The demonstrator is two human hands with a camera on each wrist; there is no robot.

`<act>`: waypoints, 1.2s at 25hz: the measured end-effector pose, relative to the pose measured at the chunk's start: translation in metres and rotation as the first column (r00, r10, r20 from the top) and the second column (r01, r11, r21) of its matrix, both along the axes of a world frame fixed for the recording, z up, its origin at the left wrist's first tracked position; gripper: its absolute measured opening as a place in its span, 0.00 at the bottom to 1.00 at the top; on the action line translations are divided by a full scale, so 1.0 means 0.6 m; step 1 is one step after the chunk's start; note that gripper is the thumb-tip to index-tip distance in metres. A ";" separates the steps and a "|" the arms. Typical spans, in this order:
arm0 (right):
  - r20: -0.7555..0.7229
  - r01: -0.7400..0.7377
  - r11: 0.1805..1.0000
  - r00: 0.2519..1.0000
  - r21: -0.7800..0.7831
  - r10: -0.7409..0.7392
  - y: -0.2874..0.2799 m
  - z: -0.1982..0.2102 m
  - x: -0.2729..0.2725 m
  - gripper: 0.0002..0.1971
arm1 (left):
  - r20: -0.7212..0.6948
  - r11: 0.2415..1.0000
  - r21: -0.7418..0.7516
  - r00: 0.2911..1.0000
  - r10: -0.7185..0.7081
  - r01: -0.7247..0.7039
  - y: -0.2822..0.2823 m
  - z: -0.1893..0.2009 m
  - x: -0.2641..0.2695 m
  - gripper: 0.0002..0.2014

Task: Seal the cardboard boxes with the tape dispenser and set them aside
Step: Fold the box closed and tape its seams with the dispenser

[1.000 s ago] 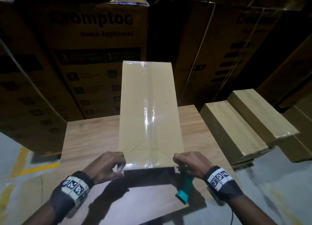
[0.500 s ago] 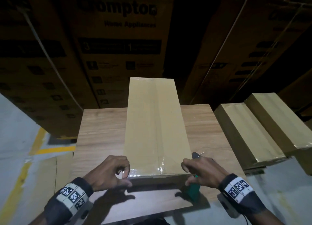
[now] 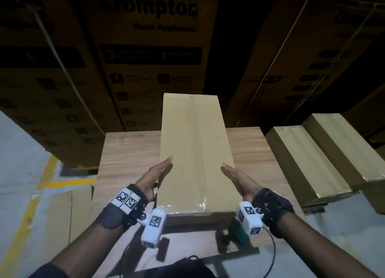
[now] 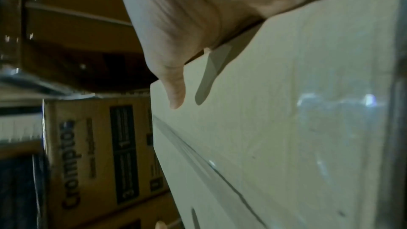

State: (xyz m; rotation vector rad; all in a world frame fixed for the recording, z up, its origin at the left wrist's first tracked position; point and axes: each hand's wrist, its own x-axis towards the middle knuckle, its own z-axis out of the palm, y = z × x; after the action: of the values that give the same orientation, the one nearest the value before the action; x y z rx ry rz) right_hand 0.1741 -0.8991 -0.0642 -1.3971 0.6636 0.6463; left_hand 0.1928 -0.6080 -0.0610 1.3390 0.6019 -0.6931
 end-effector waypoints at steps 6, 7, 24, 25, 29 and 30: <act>0.058 -0.040 0.997 0.997 -0.070 0.044 0.036 -0.016 0.004 0.67 | 0.125 0.987 0.033 0.980 0.152 -0.157 -0.027 -0.028 -0.014 0.42; 0.075 -0.006 0.998 0.997 -0.059 0.010 0.042 -0.008 0.002 0.61 | 0.157 0.986 0.014 0.974 0.165 -0.169 -0.024 -0.026 -0.015 0.37; 0.469 0.153 0.987 0.869 0.048 -0.158 -0.067 0.126 -0.091 0.36 | 0.507 0.971 -0.143 0.828 0.239 -0.193 -0.113 0.111 -0.078 0.24; 0.483 0.157 0.987 0.862 0.040 -0.157 -0.088 0.133 -0.101 0.36 | 0.518 0.973 -0.142 0.823 0.232 -0.185 -0.136 0.118 -0.087 0.24; 0.521 0.192 0.981 0.834 0.034 -0.181 -0.229 0.142 -0.155 0.35 | 0.569 0.980 -0.120 0.798 0.197 -0.156 -0.281 0.131 -0.127 0.23; 0.531 0.213 0.976 0.824 0.036 -0.199 -0.267 0.143 -0.171 0.33 | 0.583 0.981 -0.131 0.788 0.195 -0.146 -0.321 0.132 -0.138 0.23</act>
State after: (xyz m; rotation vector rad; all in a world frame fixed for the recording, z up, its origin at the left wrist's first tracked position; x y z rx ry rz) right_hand 0.0716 -1.0596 0.0218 -1.4182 0.3644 0.0578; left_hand 0.1098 -0.8007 0.0183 1.3172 0.1745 -0.1167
